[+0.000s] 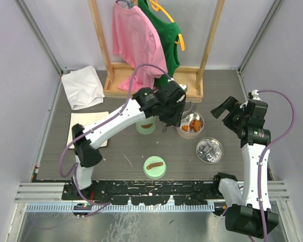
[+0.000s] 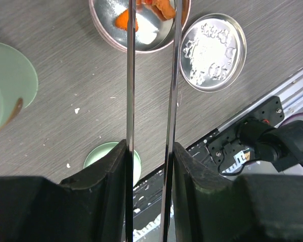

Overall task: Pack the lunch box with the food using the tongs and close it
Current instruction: Place the fake food in the packing box, then pick up the fake food from the plate.

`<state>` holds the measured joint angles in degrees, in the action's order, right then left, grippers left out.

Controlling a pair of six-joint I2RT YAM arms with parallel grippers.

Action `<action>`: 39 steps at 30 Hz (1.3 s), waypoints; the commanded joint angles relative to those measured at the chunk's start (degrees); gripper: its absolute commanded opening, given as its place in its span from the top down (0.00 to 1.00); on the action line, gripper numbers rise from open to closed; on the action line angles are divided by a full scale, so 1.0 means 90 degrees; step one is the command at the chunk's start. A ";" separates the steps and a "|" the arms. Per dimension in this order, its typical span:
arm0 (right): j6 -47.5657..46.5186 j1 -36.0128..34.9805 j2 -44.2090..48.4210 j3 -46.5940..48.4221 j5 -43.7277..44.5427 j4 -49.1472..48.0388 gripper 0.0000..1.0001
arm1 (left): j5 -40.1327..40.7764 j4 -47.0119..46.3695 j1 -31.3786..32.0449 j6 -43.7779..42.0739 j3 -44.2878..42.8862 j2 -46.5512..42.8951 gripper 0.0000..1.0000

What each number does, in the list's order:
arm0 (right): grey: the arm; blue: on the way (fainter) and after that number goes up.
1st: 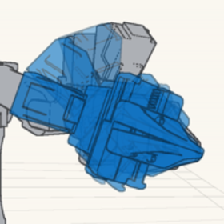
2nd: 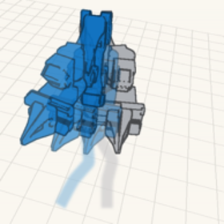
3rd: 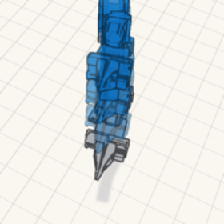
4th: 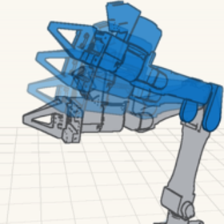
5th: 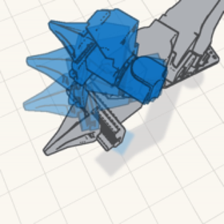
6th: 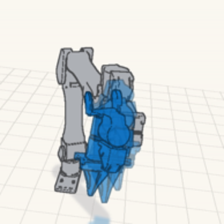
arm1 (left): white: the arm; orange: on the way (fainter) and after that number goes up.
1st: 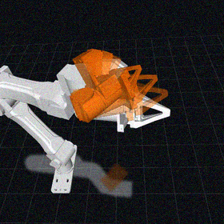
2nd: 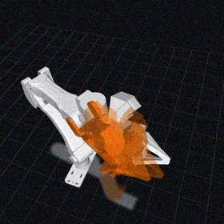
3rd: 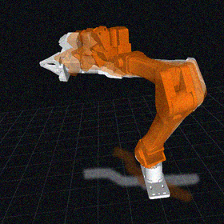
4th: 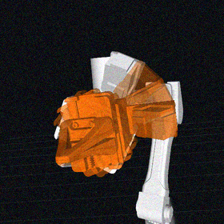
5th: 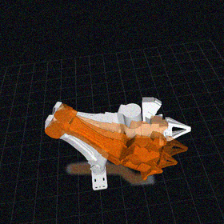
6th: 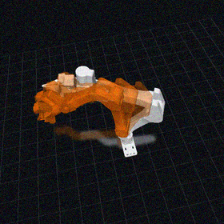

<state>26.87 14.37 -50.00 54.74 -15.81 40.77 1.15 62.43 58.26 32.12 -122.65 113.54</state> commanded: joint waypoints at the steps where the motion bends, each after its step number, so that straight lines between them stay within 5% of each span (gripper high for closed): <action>1: -0.0020 0.0015 0.0070 0.0043 -0.0112 -0.0312 0.00 | 0.0348 -0.0141 -0.0132 0.0025 0.0106 -0.0881 0.63; 21: 0.0055 0.0016 0.0038 0.0032 -0.0281 -0.0365 0.00 | 0.1103 -0.0435 -0.1286 0.0437 0.2475 -0.3888 0.60; 29: 0.0168 0.0018 0.0029 -0.0004 -0.0419 -0.0433 0.00 | 0.1552 0.0289 -0.2229 0.0480 0.3396 -0.5302 0.55; 39: 0.0288 0.0016 0.0005 -0.0086 -0.0603 -0.0543 0.00 | 0.1785 0.0906 -0.3084 0.0474 0.4273 -0.5807 0.55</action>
<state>28.71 14.37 -50.02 54.02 -19.64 39.24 15.31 68.99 32.99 36.18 -86.02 62.00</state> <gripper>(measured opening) 0.998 0.456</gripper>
